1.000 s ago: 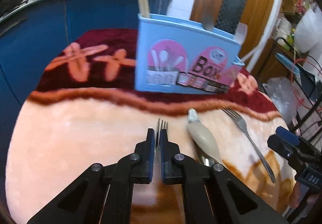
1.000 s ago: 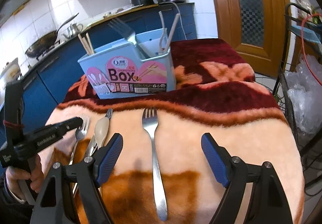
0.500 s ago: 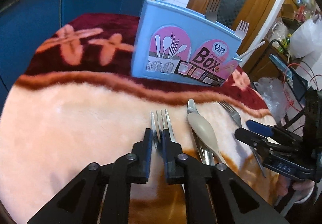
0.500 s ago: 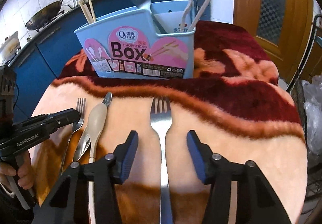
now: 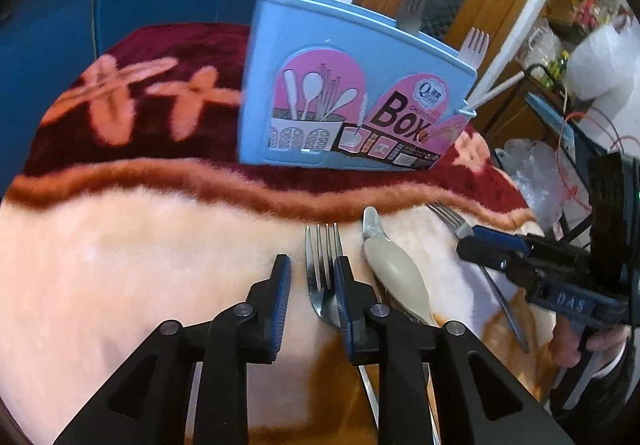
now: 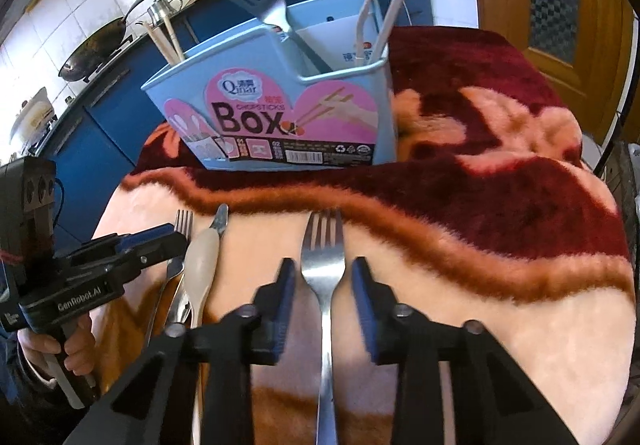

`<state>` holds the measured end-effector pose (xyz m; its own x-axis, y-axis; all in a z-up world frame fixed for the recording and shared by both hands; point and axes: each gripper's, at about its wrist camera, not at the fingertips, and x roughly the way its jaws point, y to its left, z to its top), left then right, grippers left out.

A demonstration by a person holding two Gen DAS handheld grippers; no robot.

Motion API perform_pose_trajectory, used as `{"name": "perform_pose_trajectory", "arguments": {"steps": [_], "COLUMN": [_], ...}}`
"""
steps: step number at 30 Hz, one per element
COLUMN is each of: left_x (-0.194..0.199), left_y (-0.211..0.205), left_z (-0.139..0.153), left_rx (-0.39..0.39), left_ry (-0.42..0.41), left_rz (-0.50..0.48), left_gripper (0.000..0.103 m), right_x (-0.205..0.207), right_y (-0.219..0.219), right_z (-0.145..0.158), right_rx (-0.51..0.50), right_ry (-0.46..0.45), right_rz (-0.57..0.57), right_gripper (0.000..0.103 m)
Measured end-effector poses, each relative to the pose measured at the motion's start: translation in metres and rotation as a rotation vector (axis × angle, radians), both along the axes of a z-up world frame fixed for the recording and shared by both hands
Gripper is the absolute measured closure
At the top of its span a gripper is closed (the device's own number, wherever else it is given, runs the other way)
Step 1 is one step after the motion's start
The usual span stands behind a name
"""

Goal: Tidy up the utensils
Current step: 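Close the left tool on a silver fork while the right tool closes on a knife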

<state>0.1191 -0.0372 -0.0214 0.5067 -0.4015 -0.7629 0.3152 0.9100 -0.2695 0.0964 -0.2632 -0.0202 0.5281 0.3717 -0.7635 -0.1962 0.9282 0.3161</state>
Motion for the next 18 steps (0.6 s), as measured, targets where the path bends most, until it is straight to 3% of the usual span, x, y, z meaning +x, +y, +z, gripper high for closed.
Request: {"name": "perform_pose_trajectory", "arguments": {"steps": [5, 6, 7, 9, 14, 18], "left_x": [0.001, 0.001, 0.002, 0.002, -0.001, -0.002], "left_y": [-0.002, -0.001, 0.002, 0.008, 0.01, 0.002], "left_z": [0.0, 0.0, 0.0, 0.0, 0.001, -0.002], "left_rx": [-0.009, -0.018, -0.037, -0.086, -0.134, -0.124], "left_ry": [-0.005, -0.004, 0.001, 0.018, 0.035, 0.045], "left_rz": [-0.02, -0.02, -0.021, -0.023, -0.041, -0.064], "left_gripper": [0.076, 0.08, 0.092, 0.095, 0.097, 0.096], "right_x": [0.0, -0.001, -0.002, -0.005, -0.005, 0.0], "right_y": [-0.005, -0.006, -0.006, -0.004, 0.006, 0.013], "right_z": [-0.001, -0.001, -0.001, 0.001, 0.001, -0.002], "right_rx": [0.066, 0.078, 0.092, 0.108, 0.06, 0.048], "right_ry": [0.008, 0.007, 0.007, 0.006, 0.008, 0.017], "right_rz": [-0.002, 0.0, 0.003, 0.017, 0.029, 0.038], "right_gripper": [0.078, 0.078, 0.078, 0.078, 0.078, 0.078]}}
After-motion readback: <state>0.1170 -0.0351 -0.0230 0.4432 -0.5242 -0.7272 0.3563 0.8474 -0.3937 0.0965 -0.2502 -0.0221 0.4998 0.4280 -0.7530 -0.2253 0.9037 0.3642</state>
